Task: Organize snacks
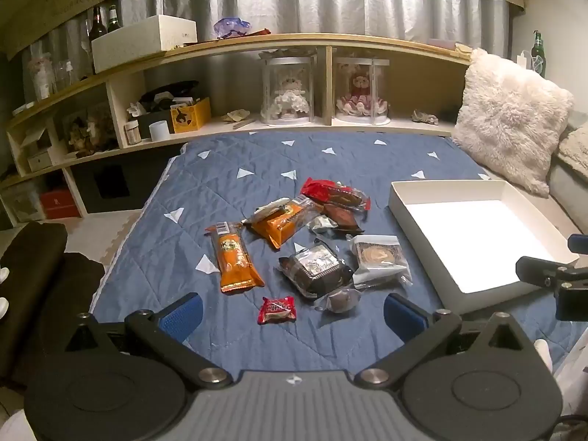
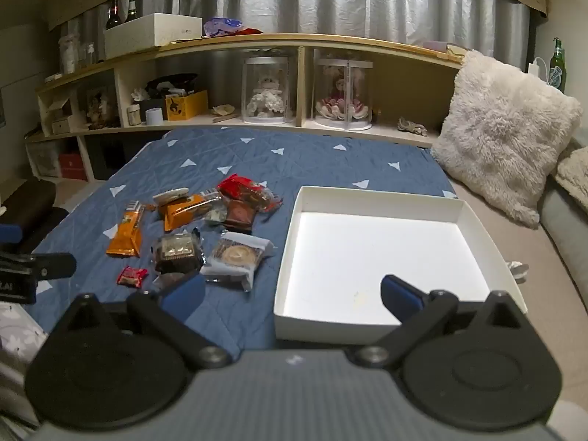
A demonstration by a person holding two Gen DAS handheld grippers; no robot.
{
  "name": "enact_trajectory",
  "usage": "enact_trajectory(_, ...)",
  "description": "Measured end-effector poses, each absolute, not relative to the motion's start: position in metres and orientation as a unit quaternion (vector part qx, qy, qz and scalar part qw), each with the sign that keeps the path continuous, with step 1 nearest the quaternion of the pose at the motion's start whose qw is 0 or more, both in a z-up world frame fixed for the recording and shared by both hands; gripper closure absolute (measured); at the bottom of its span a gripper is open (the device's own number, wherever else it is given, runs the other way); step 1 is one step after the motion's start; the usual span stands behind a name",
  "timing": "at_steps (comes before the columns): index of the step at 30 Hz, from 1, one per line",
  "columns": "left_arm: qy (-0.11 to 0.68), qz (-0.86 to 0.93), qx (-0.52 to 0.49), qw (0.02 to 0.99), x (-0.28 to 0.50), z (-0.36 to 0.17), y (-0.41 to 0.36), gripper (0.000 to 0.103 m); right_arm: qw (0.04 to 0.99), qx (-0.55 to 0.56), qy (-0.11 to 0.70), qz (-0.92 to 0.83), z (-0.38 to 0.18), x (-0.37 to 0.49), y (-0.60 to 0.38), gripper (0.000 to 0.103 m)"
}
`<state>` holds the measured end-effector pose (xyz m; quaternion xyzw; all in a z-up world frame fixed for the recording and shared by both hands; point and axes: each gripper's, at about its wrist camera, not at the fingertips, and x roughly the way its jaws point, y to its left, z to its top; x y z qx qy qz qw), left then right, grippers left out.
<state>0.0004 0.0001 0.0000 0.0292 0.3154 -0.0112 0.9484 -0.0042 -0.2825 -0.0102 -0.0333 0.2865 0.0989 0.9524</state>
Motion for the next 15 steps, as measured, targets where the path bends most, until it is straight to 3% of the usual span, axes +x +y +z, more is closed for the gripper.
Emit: enact_trajectory(15, 0.314, -0.011, 0.03, 0.949, 0.0006, 0.0001, 0.0004, 0.0, 0.95, -0.026, 0.296, 0.1, -0.0111, -0.0022, -0.2827, 0.001)
